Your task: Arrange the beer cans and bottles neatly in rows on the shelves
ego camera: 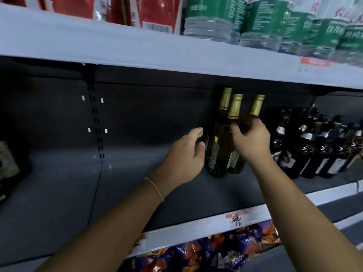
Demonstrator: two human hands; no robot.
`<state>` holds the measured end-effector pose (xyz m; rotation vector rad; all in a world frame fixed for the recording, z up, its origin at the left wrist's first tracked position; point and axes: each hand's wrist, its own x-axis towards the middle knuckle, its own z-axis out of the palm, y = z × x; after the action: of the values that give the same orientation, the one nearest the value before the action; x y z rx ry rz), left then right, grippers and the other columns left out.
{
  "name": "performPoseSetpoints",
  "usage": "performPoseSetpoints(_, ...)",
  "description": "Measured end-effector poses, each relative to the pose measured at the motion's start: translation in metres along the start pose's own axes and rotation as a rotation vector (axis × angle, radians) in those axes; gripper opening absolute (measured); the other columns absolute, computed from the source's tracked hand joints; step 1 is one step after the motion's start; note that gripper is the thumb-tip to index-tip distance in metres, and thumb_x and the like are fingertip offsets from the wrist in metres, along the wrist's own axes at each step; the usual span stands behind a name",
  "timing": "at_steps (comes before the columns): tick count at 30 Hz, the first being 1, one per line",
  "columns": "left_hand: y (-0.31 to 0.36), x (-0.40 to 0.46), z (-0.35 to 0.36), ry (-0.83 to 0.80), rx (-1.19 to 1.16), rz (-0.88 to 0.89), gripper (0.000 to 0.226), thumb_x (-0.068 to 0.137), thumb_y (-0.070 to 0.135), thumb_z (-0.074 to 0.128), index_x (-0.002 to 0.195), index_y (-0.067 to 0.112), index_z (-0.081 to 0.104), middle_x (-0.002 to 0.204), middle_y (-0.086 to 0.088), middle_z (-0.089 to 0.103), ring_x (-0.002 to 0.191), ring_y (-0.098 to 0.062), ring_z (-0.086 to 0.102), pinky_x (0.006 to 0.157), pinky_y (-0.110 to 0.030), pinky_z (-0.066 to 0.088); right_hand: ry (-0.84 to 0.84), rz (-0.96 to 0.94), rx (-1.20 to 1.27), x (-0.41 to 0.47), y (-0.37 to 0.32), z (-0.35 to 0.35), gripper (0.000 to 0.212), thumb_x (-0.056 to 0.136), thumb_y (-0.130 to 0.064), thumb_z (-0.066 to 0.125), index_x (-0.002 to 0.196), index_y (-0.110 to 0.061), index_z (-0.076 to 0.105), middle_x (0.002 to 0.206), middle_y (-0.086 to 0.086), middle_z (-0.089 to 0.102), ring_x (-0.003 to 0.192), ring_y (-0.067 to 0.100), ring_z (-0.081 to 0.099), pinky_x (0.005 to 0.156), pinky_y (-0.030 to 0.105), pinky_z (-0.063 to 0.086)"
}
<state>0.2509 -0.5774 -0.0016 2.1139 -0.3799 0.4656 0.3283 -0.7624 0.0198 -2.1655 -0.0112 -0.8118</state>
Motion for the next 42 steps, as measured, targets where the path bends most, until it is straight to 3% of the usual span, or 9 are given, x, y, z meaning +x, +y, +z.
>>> performPoseSetpoints(3, 0.0, 0.007, 0.013, -0.005, 0.017, -0.011, 0.046, 0.101, 0.02, 0.043, 0.146, 0.014, 0.036, 0.147, -0.002, 0.045, 0.135, -0.012, 0.042, 0.113, -0.031, 0.035, -0.093, 0.032, -0.08, 0.023, -0.001, 0.007, 0.036, 0.089, -0.042, 0.065, 0.08, -0.007, 0.062, 0.071, 0.008, 0.062, 0.079, 0.033, 0.066, 0.056, 0.026, 0.046)
performPoseSetpoints(7, -0.007, 0.011, 0.016, 0.007, 0.076, -0.037, 0.047, 0.101, 0.02, 0.043, 0.146, 0.014, 0.035, 0.147, -0.002, 0.045, 0.134, -0.012, 0.042, 0.112, -0.028, 0.036, -0.064, -0.031, -0.104, 0.035, -0.007, 0.021, 0.047, 0.086, -0.051, 0.068, 0.111, -0.011, 0.064, 0.098, 0.01, 0.07, 0.093, 0.03, 0.067, 0.071, 0.025, 0.046)
performPoseSetpoints(17, -0.033, 0.003, 0.003, 0.017, 0.1, -0.134, 0.054, 0.097, 0.024, 0.052, 0.147, 0.018, 0.032, 0.148, 0.002, 0.042, 0.136, -0.009, 0.038, 0.113, -0.032, 0.036, -0.033, -0.054, 0.148, 0.024, -0.012, 0.037, 0.03, 0.081, -0.034, 0.076, 0.102, -0.015, 0.066, 0.088, 0.007, 0.071, 0.083, 0.025, 0.067, 0.078, 0.033, 0.053)
performPoseSetpoints(20, -0.04, -0.002, -0.005, 0.013, 0.096, -0.159, 0.059, 0.094, 0.026, 0.058, 0.147, 0.018, 0.034, 0.148, 0.002, 0.042, 0.136, -0.01, 0.039, 0.113, -0.032, 0.036, -0.081, -0.056, 0.269, 0.009, -0.025, 0.04, 0.021, 0.083, -0.026, 0.076, 0.099, -0.016, 0.066, 0.073, 0.006, 0.069, 0.071, 0.02, 0.065, 0.07, 0.028, 0.052)
performPoseSetpoints(23, -0.049, -0.007, -0.018, -0.021, 0.069, -0.206, 0.07, 0.088, 0.031, 0.066, 0.148, 0.019, 0.031, 0.15, 0.002, 0.041, 0.137, -0.009, 0.038, 0.113, -0.031, 0.035, -0.163, -0.042, 0.481, -0.006, -0.044, 0.043, 0.02, 0.087, -0.007, 0.071, 0.106, -0.005, 0.066, 0.085, 0.002, 0.067, 0.075, 0.009, 0.062, 0.071, 0.02, 0.05)
performPoseSetpoints(28, -0.063, -0.022, -0.052, -0.126, 0.038, -0.309, 0.097, 0.074, 0.039, 0.08, 0.151, 0.021, 0.024, 0.151, 0.003, 0.039, 0.136, -0.01, 0.039, 0.111, -0.033, 0.038, -0.317, -0.005, 0.687, -0.035, -0.08, 0.06, 0.025, 0.09, -0.002, 0.066, 0.112, -0.012, 0.065, 0.1, 0.007, 0.07, 0.094, 0.021, 0.066, 0.084, 0.034, 0.052)
performPoseSetpoints(35, -0.093, -0.058, -0.101, -0.147, -0.101, -0.397, 0.076, 0.051, 0.04, 0.091, 0.117, 0.036, 0.054, 0.109, 0.015, 0.069, 0.1, -0.003, 0.066, 0.091, -0.037, 0.056, -0.53, -0.008, 0.844, -0.085, -0.142, 0.091, 0.028, 0.092, 0.003, 0.06, 0.109, -0.019, 0.062, 0.106, 0.007, 0.071, 0.104, 0.025, 0.068, 0.095, 0.043, 0.054)
performPoseSetpoints(39, -0.107, -0.086, -0.123, 0.009, -0.108, -0.427, 0.071, 0.052, 0.036, 0.094, 0.111, 0.037, 0.055, 0.103, 0.016, 0.069, 0.093, 0.002, 0.065, 0.087, -0.029, 0.056, -0.601, -0.009, 0.918, -0.107, -0.173, 0.112, 0.032, 0.092, 0.005, 0.059, 0.104, -0.024, 0.06, 0.104, 0.006, 0.071, 0.107, 0.031, 0.067, 0.096, 0.046, 0.052)
performPoseSetpoints(42, -0.114, -0.105, -0.138, 0.148, -0.128, -0.42, 0.064, 0.053, 0.032, 0.094, 0.107, 0.035, 0.06, 0.099, 0.016, 0.071, 0.091, 0.002, 0.066, 0.086, -0.028, 0.057, -0.656, -0.057, 0.917, -0.119, -0.193, 0.125, 0.03, 0.092, 0.004, 0.061, 0.113, -0.018, 0.059, 0.104, 0.005, 0.072, 0.101, 0.023, 0.069, 0.089, 0.036, 0.056)
